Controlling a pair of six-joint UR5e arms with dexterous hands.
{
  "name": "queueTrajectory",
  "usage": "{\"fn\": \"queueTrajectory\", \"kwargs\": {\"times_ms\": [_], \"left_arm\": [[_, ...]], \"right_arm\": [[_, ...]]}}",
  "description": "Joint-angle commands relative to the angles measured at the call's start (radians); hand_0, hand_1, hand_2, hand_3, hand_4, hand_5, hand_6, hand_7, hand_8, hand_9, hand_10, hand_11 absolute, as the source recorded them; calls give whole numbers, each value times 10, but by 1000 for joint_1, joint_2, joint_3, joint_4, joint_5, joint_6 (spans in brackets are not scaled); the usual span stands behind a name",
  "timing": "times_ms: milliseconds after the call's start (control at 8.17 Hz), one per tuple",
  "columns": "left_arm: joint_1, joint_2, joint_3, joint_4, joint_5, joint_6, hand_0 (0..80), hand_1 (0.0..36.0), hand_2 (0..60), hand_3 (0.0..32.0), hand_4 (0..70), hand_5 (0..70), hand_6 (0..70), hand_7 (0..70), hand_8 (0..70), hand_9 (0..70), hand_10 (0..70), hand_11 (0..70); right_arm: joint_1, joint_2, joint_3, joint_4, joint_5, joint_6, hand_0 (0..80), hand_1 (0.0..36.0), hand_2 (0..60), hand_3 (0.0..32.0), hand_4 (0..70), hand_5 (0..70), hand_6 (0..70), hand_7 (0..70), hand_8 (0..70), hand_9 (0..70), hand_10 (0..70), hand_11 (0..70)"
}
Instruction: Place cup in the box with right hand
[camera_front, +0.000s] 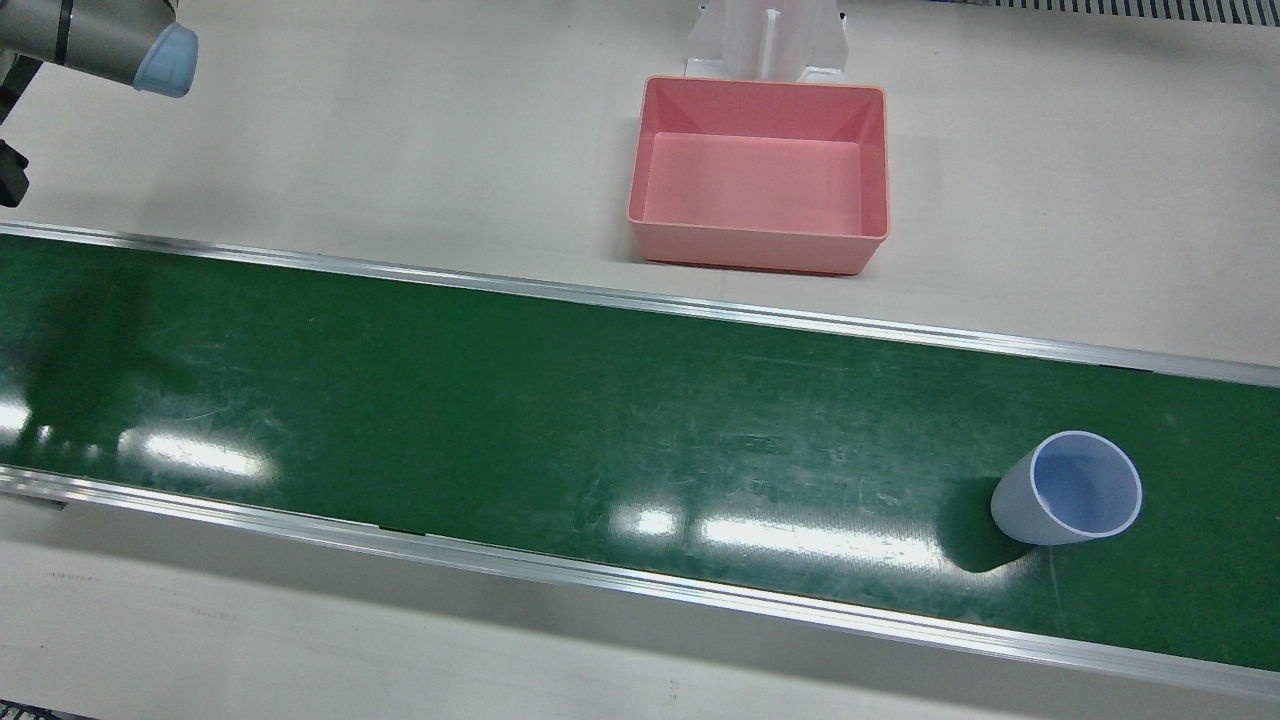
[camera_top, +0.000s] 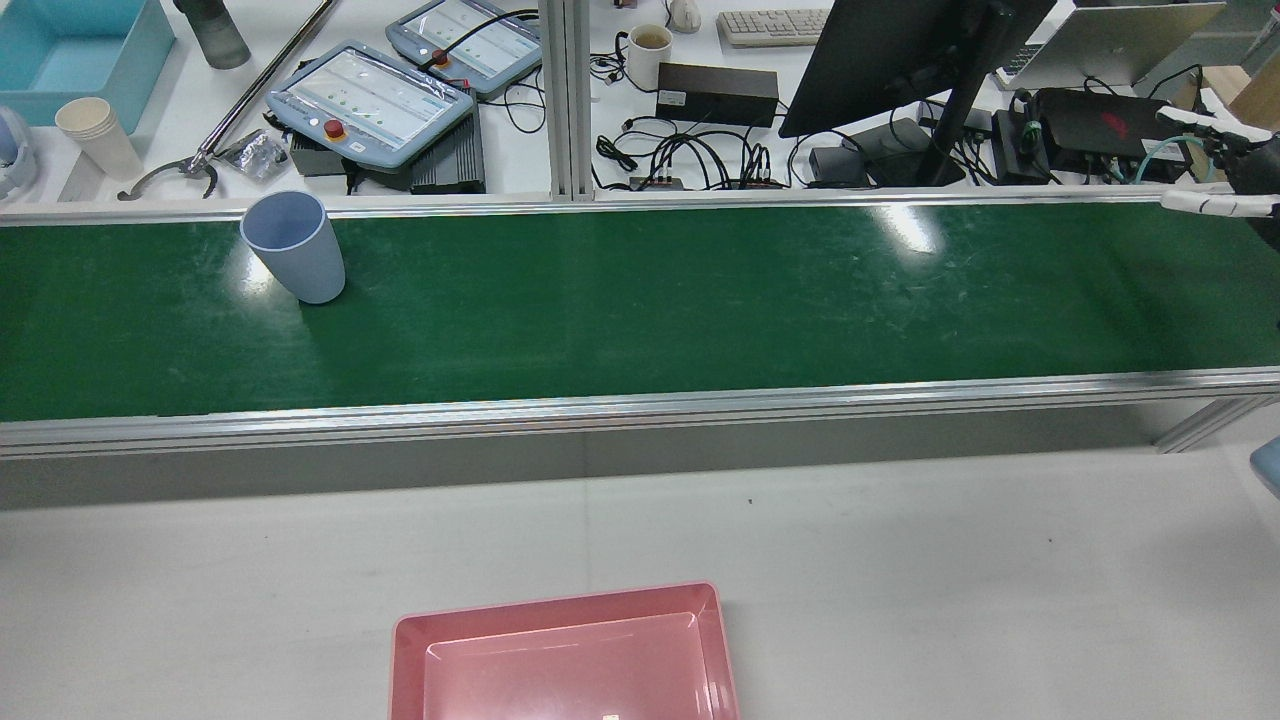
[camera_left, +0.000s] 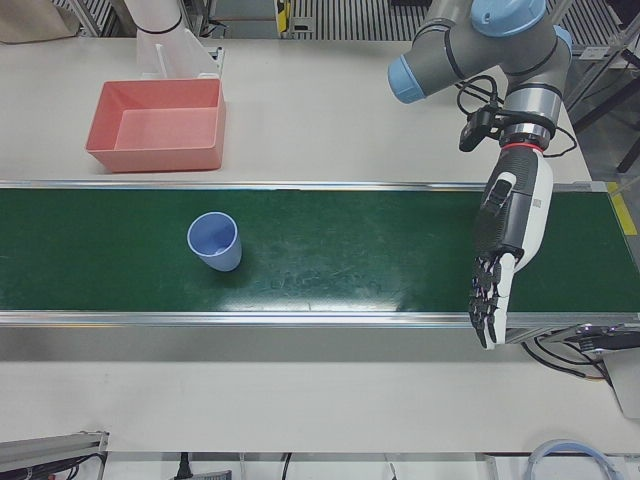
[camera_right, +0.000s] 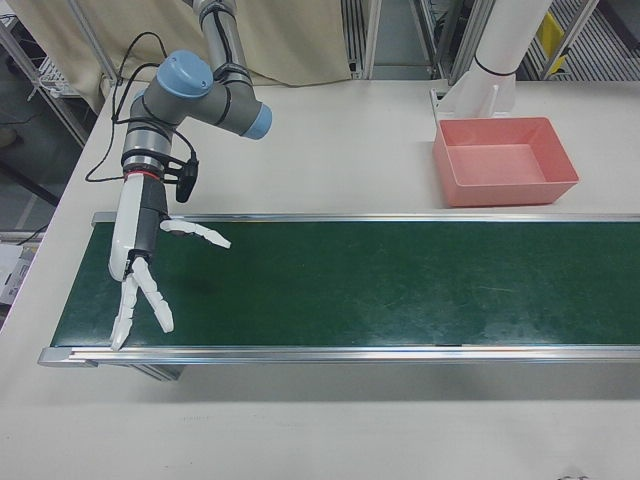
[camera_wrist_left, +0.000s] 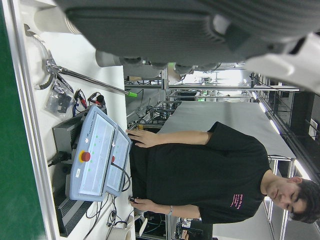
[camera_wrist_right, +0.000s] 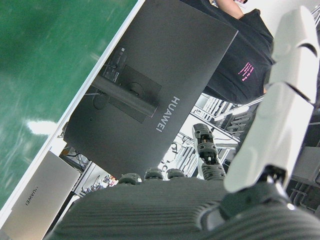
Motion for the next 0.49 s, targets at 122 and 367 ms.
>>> {"fn": "queueTrajectory", "kwargs": {"times_ms": [122, 367], "left_arm": [[1, 0, 0, 0, 0, 0, 0, 0, 0, 0, 0, 0, 0, 0, 0, 0, 0, 0], [-1, 0, 1, 0, 0, -1, 0, 0, 0, 0, 0, 0, 0, 0, 0, 0, 0, 0]], "right_arm": [[1, -3, -8, 8, 3, 64, 472, 180, 130, 0, 0, 51, 5, 0, 19, 2, 0, 0], [1, -3, -11, 14, 4, 94, 501, 224, 150, 0, 0, 65, 13, 0, 25, 5, 0, 0]]}}
